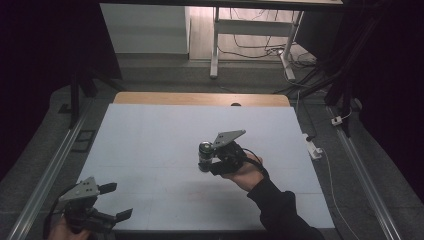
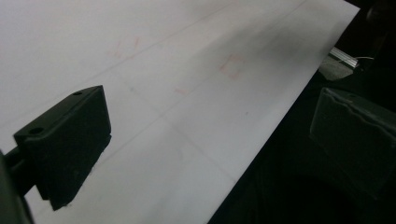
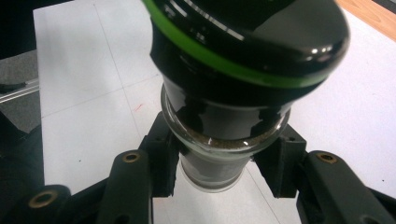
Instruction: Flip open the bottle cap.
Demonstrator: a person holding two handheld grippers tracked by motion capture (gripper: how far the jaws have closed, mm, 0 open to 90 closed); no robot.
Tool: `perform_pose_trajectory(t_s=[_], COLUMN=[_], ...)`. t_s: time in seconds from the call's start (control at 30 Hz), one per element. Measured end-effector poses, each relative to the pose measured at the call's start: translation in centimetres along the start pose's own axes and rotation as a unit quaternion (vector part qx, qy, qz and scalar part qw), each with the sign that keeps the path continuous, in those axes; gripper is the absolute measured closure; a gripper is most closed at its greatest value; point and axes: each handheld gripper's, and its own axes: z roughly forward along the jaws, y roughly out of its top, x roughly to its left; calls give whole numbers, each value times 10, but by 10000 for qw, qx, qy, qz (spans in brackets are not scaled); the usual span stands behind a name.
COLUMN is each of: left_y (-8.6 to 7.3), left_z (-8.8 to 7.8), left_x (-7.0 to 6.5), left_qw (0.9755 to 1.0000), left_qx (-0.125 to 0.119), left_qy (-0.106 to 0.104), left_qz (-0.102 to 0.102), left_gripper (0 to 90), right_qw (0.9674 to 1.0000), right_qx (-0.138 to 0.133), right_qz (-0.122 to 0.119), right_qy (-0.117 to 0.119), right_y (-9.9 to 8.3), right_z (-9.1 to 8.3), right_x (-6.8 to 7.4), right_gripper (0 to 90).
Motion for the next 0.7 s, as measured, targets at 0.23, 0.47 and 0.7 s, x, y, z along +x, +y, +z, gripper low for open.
perform_pose_trajectory(t_s=[0.23,0.47,0.7], left_y=[21,47,76], left_z=[13,24,44], left_x=[2,-2,-12], left_qw=[9999,9996,9979], left_qx=[-22,-15,103], left_qy=[-139,-190,-220], left_qz=[39,228,606], left_gripper=[0,0,0], right_qw=[10000,10000,10000], right_qx=[8,26,18], right_qz=[-24,-28,-72], right_qy=[14,30,29], right_y=[2,3,4], right_z=[-1,-1,-1], right_x=[2,3,3], right_gripper=[531,531,531])
